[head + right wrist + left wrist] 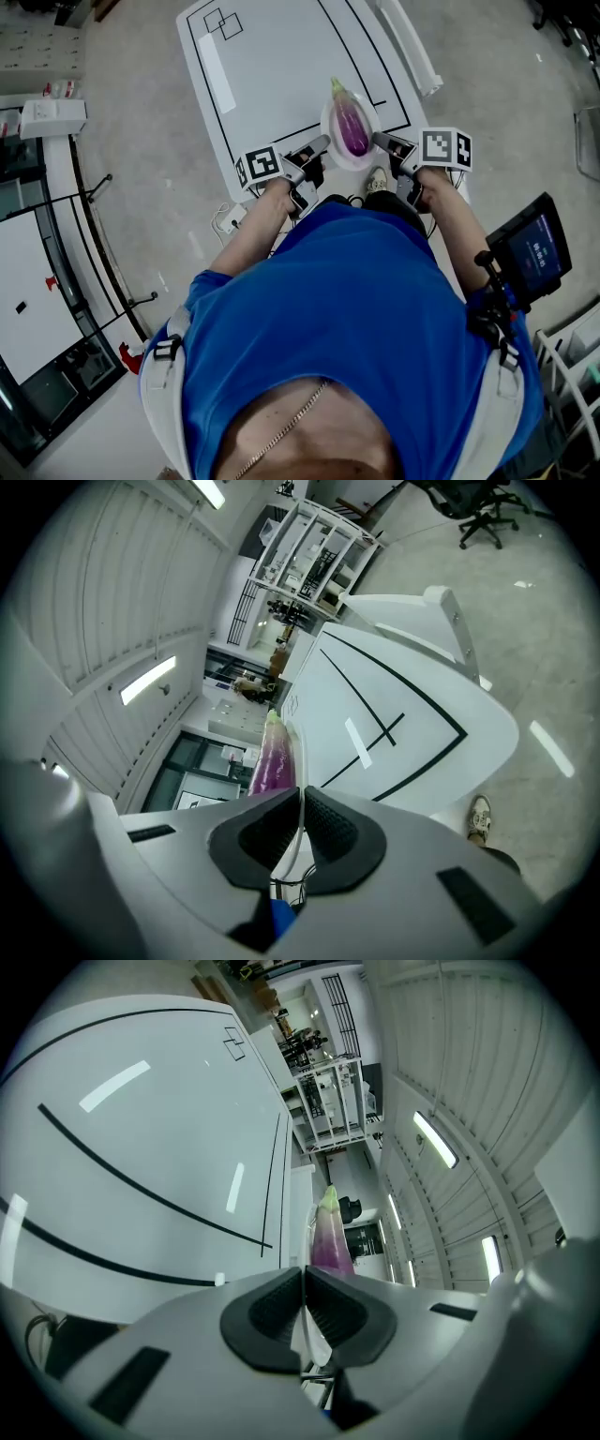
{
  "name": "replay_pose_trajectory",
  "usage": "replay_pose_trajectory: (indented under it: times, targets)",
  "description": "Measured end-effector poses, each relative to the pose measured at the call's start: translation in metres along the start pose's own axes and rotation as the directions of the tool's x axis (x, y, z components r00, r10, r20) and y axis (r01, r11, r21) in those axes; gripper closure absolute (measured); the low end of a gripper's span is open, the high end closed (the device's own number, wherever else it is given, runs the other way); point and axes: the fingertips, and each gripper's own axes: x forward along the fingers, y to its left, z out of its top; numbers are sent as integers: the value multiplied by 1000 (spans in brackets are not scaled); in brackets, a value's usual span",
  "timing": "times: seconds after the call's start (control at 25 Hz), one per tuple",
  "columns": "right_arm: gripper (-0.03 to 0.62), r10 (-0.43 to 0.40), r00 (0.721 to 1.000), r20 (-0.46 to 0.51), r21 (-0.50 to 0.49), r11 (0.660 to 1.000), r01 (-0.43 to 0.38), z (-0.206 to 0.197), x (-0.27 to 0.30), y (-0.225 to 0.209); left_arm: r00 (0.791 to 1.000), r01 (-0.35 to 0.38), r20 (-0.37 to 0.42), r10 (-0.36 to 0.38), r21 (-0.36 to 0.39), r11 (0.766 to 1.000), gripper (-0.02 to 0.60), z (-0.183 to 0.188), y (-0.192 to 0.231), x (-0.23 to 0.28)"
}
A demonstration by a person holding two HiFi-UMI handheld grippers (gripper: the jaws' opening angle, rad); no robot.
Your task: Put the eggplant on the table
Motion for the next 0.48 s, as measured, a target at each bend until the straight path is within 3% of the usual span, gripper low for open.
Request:
replay_pose_trajectory:
  times: [0.48]
  targets:
    - [577, 19, 994, -103, -16, 1000, -21, 14, 9, 4, 995, -45, 90, 49, -43, 998, 558, 7, -2, -2]
